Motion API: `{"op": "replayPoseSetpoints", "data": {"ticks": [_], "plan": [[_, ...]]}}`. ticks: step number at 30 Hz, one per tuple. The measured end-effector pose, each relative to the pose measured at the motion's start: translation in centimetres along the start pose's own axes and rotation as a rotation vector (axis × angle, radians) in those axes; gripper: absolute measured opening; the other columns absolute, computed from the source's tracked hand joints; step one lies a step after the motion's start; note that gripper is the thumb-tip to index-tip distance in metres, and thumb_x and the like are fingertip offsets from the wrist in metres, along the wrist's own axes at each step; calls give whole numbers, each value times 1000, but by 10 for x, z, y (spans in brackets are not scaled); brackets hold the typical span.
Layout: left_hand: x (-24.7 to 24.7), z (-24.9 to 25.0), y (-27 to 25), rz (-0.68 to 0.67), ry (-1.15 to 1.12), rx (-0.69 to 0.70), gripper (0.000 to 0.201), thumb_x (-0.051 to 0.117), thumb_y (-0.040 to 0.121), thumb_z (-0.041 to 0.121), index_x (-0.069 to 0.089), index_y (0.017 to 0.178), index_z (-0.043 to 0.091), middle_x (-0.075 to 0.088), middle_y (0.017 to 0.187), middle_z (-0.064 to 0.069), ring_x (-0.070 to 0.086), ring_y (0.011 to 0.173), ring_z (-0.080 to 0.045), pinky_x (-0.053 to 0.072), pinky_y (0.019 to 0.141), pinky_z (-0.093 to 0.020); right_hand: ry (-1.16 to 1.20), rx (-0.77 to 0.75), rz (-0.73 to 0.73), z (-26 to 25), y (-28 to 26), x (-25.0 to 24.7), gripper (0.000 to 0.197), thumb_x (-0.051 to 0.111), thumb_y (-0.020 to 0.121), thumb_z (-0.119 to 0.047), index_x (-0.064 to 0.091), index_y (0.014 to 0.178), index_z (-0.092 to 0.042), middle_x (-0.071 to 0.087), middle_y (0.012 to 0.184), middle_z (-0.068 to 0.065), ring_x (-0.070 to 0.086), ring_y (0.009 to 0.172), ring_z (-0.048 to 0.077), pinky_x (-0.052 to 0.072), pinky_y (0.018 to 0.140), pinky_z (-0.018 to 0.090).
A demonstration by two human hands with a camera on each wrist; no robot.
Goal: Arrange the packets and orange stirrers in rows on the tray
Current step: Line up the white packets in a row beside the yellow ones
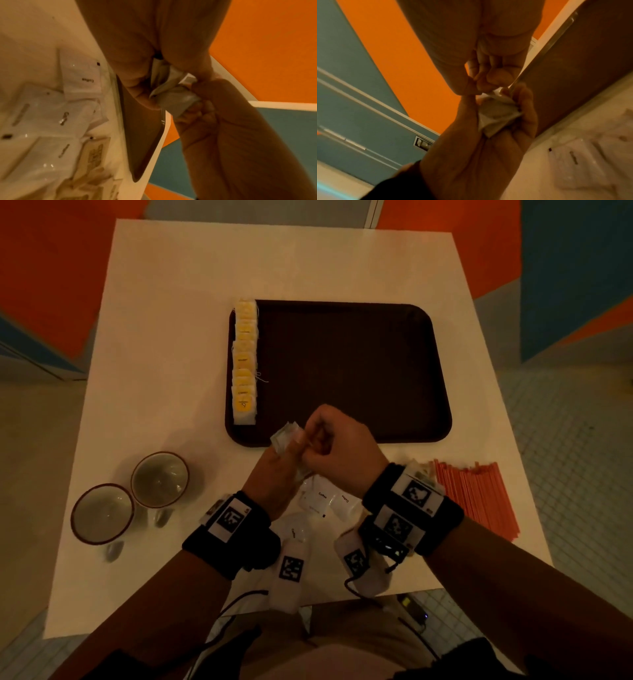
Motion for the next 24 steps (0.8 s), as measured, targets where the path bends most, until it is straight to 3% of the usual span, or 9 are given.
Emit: {"op": "replayPoseSetpoints", "data": {"ticks": [5, 7, 10, 11, 13, 15, 18, 21, 24], "plan": [[0, 3, -1, -39, -76, -7, 53, 36, 83, 51, 55, 119, 17, 65, 118, -7, 60, 112, -22, 52, 90, -31, 237, 143, -228, 13, 3, 21, 27, 65, 79, -6, 54, 103, -12, 65, 94, 7, 66, 87, 21, 57, 78, 39], [-10, -3, 0, -9, -104, -32, 47, 40, 85, 48, 57, 119, 20, 64, 120, -8, 60, 113, -23, 51, 92, -35, 314, 126, -265, 9, 0, 18, 32, 64, 80, -2, 52, 109, -10, 63, 100, 10, 64, 92, 20, 55, 83, 37], [-19, -9, 2, 23, -159, -70, 57, 53, 74, 58, 57, 113, 17, 67, 108, -5, 63, 101, -23, 55, 79, -31, -56, -92, -133, -7, 2, -7, 51, 71, 77, -17, 49, 122, -18, 54, 116, 1, 53, 101, 10, 46, 86, 20], [-17, -9, 2, 13, -172, -86, 66, 61, 64, 64, 58, 110, 16, 67, 101, -5, 64, 95, -22, 56, 73, -31, -247, -156, -164, -9, 1, -3, 68, 74, 73, -28, 40, 132, -23, 45, 130, -3, 44, 114, 9, 37, 96, 20], [-11, -12, 2, -13, -165, -120, 75, 70, 51, 66, 58, 111, 22, 69, 99, -3, 68, 88, -17, 57, 67, -29, -517, -207, -290, -4, 0, 18, 95, 75, 67, -41, 19, 142, -28, 24, 149, -7, 19, 137, 13, 16, 110, 33], [-3, -13, 1, -30, -77, -127, 71, 67, 59, 55, 49, 121, 24, 67, 107, -2, 68, 85, -7, 56, 63, -23, -622, -210, -333, 3, -1, 37, 91, 70, 74, -37, 14, 144, -26, 18, 152, -5, 6, 142, 15, 4, 113, 38], [4, -13, 3, -76, 11, -107, 73, 68, 66, 36, 41, 131, 16, 63, 111, 1, 67, 90, -1, 54, 66, -17, -637, -259, -253, 5, 1, 44, 68, 62, 82, -28, 26, 140, -25, 29, 147, -2, 11, 141, 14, -2, 113, 34], [7, -11, 5, -122, 25, -121, 69, 76, 62, 31, 49, 123, 17, 66, 112, -1, 65, 102, -14, 56, 77, -26, -621, -261, -200, 10, 2, 42, 55, 59, 84, -29, 37, 134, -26, 38, 139, -3, 21, 137, 15, 4, 114, 38], [4, -16, 5, -120, -20, -151, 46, 67, 75, 32, 52, 117, 22, 64, 117, -6, 65, 103, -18, 56, 80, -30, -657, -209, -231, 13, 7, 41, 54, 59, 83, -36, 38, 132, -26, 38, 139, -4, 22, 136, 16, 3, 112, 37]]}}
Point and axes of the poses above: each hand's wrist, its own y-axis towards the middle knuckle, its own x-axis out of the palm, z = x × y, the point moved 10 cm from there along y, towards the middle knuckle
